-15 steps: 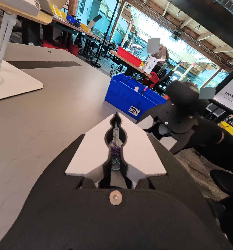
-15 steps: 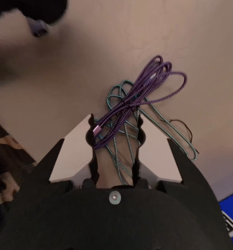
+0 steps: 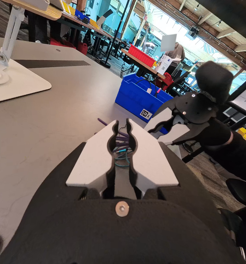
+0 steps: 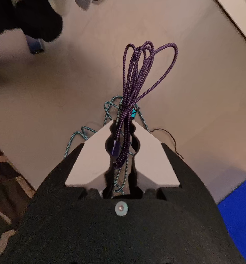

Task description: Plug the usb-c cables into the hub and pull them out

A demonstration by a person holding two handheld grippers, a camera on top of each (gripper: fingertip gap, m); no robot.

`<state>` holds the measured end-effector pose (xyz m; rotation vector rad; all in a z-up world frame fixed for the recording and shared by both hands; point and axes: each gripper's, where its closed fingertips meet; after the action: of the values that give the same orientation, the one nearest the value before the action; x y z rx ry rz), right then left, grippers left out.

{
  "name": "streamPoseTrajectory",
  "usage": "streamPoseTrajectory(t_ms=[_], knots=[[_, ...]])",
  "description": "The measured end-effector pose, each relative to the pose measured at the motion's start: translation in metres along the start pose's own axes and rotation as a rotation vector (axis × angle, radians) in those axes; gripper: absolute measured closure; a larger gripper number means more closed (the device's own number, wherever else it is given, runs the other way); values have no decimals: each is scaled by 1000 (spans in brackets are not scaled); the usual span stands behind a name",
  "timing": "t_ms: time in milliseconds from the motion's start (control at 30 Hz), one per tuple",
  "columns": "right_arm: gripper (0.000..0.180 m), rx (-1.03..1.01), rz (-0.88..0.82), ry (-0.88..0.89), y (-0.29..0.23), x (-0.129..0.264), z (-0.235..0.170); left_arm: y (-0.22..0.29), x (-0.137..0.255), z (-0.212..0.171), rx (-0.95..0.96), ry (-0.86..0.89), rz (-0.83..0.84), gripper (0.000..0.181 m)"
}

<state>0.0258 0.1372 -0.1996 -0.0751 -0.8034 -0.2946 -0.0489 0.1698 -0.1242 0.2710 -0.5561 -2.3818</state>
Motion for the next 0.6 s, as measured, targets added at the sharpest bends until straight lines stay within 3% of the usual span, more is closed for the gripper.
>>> streamPoseTrajectory(t_ms=[33,133,200,333,433,500,600], knots=[[164,-21,15,33,0,2,4,1,0,-1,18,-4,-13,171],[165,-4,-54,99,13,11,12,1,-2,-17,111,-85,-40,157],[165,45,-122,158,20,18,23,0,-6,-21,169,-82,-40,135],[165,321,-353,231,31,32,54,23,-19,0,348,76,-177,110],[165,573,-484,220,24,34,72,36,-22,17,425,201,-257,108],[166,684,-522,210,17,31,80,38,-22,27,473,279,-282,115],[165,803,-563,215,9,30,90,39,-18,30,493,315,-305,164]])
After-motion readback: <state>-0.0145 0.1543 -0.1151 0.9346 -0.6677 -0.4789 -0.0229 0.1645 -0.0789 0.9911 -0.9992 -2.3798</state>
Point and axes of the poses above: each gripper's, where its closed fingertips meet, x back along the fingers, z out of its top, y = z × x across the jaws, and after that the axes turned 10 degrees about y, right-handed
